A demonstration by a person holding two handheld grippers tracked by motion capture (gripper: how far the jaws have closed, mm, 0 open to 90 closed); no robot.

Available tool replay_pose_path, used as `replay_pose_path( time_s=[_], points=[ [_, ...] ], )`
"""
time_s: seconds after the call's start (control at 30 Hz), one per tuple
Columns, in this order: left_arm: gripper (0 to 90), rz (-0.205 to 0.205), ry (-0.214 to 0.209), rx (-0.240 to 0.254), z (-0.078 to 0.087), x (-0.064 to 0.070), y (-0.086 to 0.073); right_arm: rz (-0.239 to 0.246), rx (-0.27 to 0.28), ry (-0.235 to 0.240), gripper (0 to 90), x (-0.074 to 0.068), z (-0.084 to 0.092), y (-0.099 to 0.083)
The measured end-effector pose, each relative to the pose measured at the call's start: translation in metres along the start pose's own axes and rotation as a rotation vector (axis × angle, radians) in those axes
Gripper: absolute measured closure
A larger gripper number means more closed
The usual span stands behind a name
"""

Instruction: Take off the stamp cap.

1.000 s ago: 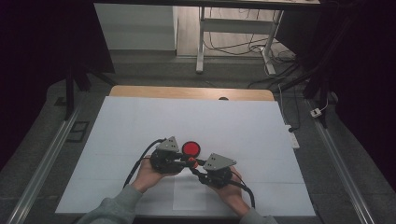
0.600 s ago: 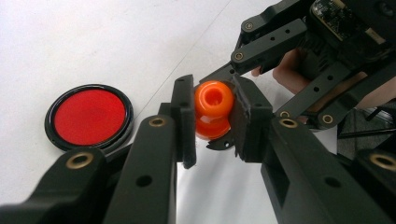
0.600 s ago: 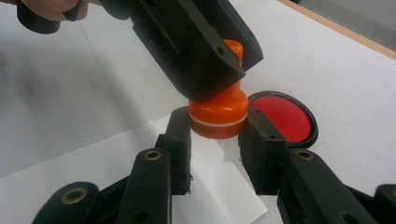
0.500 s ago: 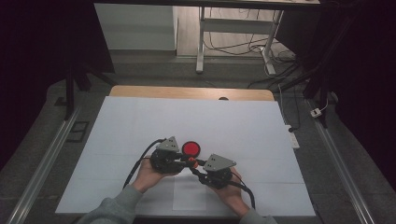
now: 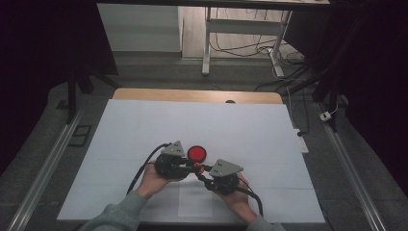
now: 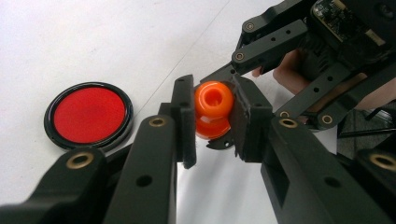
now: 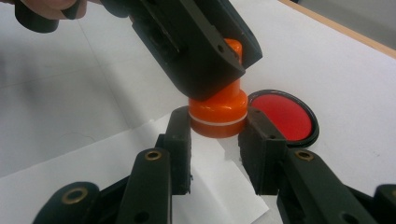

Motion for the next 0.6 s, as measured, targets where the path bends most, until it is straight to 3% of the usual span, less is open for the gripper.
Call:
replay_pose_path(
  time_s=[0.6],
  points=[
    [72.2, 0.005, 0.000, 0.006, 0.0003, -0.0005, -0.0003, -0.005, 0.003, -0.004, 64.6, 0.0012, 0.0001, -0.0010]
  ],
)
Point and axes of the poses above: each handheld gripper's, and its own axes: z roughly backward along the jaws, y roughly out of its top, x roughly to its right, the point moved 3 cm from there along -z, roughly forward along the jaws, and after that the axes turned 13 degrees about -z, right-handed, at the moved point
